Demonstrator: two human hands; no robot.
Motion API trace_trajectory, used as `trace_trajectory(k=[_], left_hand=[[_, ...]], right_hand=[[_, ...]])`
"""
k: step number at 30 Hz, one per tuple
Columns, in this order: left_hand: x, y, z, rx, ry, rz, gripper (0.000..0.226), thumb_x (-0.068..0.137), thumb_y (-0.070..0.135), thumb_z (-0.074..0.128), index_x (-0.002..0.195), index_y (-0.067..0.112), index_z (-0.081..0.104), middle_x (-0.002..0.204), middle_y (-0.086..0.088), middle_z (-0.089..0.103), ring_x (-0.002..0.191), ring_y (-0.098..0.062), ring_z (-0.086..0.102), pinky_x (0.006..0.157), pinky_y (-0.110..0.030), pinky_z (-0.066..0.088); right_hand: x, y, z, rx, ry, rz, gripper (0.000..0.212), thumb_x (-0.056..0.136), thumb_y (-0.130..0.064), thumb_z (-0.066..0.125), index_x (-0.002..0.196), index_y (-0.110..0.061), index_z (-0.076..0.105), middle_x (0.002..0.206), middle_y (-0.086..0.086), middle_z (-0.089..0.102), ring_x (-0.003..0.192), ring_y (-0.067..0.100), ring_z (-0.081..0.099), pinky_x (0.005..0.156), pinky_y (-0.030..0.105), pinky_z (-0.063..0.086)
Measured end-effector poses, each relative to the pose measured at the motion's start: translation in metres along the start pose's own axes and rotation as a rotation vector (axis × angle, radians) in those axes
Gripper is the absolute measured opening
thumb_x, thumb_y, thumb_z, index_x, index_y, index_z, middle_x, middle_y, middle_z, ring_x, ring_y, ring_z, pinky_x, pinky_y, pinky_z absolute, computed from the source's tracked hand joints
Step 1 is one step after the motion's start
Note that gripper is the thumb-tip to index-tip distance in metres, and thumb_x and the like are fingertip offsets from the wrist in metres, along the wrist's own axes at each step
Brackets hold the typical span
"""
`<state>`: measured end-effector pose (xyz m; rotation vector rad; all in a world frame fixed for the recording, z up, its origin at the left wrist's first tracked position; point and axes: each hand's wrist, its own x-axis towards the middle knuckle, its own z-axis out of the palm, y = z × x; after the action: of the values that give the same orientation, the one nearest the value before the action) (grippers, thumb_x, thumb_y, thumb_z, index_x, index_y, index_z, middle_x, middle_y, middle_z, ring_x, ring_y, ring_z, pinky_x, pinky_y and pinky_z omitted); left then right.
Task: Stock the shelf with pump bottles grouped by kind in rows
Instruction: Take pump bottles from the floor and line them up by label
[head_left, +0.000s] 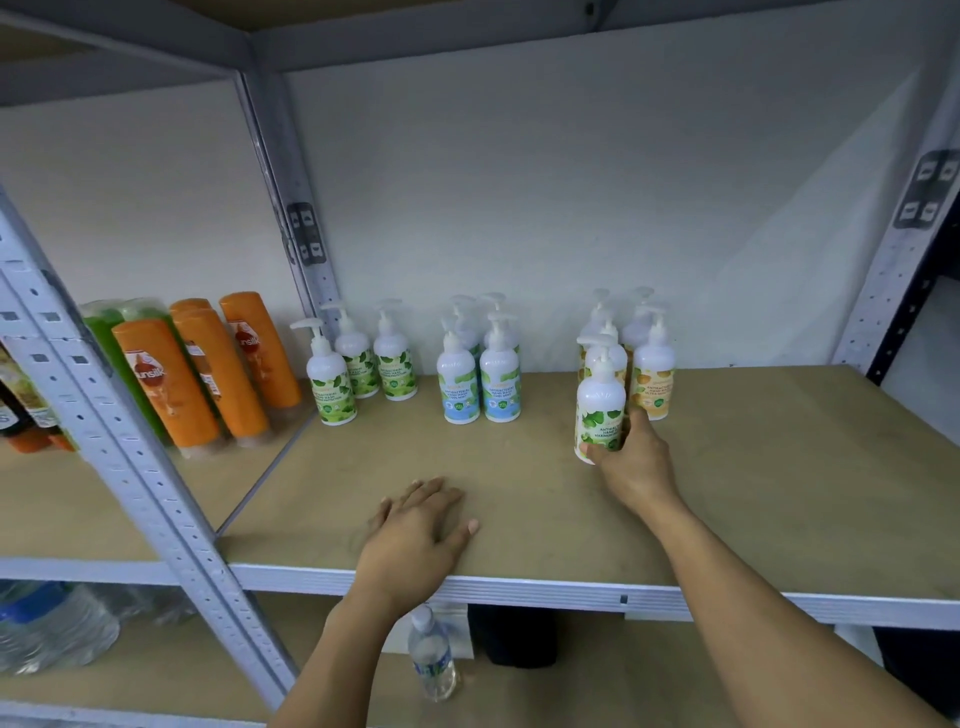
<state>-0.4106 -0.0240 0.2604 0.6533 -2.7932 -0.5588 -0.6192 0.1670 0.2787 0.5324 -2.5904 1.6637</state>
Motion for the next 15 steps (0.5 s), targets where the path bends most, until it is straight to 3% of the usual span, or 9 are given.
trace_trajectory(k=[3, 5, 8, 15], left_hand=[[0.003, -0.002, -0.007, -0.168, 0.076, -0.004, 0.046, 0.094, 0.048, 0.062, 0.137, 0.032, 0.056, 0.141, 0.016, 0.052, 0.131, -0.008, 0.047, 0.11, -0.027, 0.033], [0.005, -0.003, -0.012, -0.33, 0.127, -0.051, 0.043, 0.092, 0.038, 0.068, 0.134, 0.031, 0.059, 0.13, 0.018, 0.057, 0.117, -0.004, 0.053, 0.097, -0.017, 0.037], [0.009, -0.006, -0.016, -0.576, 0.233, -0.124, 0.039, 0.089, 0.03, 0.074, 0.127, 0.032, 0.062, 0.121, 0.015, 0.065, 0.114, -0.005, 0.061, 0.097, -0.022, 0.047], [0.011, 0.003, -0.037, -1.084, 0.35, -0.122, 0.056, 0.084, 0.02, 0.079, 0.135, 0.021, 0.057, 0.122, 0.006, 0.069, 0.109, -0.003, 0.067, 0.083, -0.013, 0.052]], right_hand=[[-0.003, -0.004, 0.007, 0.016, 0.026, 0.002, 0.065, 0.077, -0.017, 0.084, 0.134, -0.016, 0.051, 0.121, 0.004, 0.068, 0.108, 0.025, 0.063, 0.079, 0.026, 0.04], [-0.008, -0.009, 0.016, 0.016, -0.002, -0.022, 0.066, 0.075, -0.02, 0.086, 0.132, -0.018, 0.052, 0.118, 0.002, 0.068, 0.105, 0.022, 0.064, 0.079, 0.026, 0.041], [-0.02, -0.021, 0.039, 0.051, -0.08, -0.079, 0.068, 0.072, -0.022, 0.088, 0.13, -0.021, 0.054, 0.114, -0.004, 0.068, 0.102, 0.014, 0.065, 0.084, 0.03, 0.05], [-0.061, -0.05, 0.101, 0.144, -0.296, -0.262, 0.062, 0.065, -0.025, 0.089, 0.118, -0.033, 0.058, 0.101, -0.013, 0.072, 0.091, 0.001, 0.069, 0.084, 0.035, 0.058]])
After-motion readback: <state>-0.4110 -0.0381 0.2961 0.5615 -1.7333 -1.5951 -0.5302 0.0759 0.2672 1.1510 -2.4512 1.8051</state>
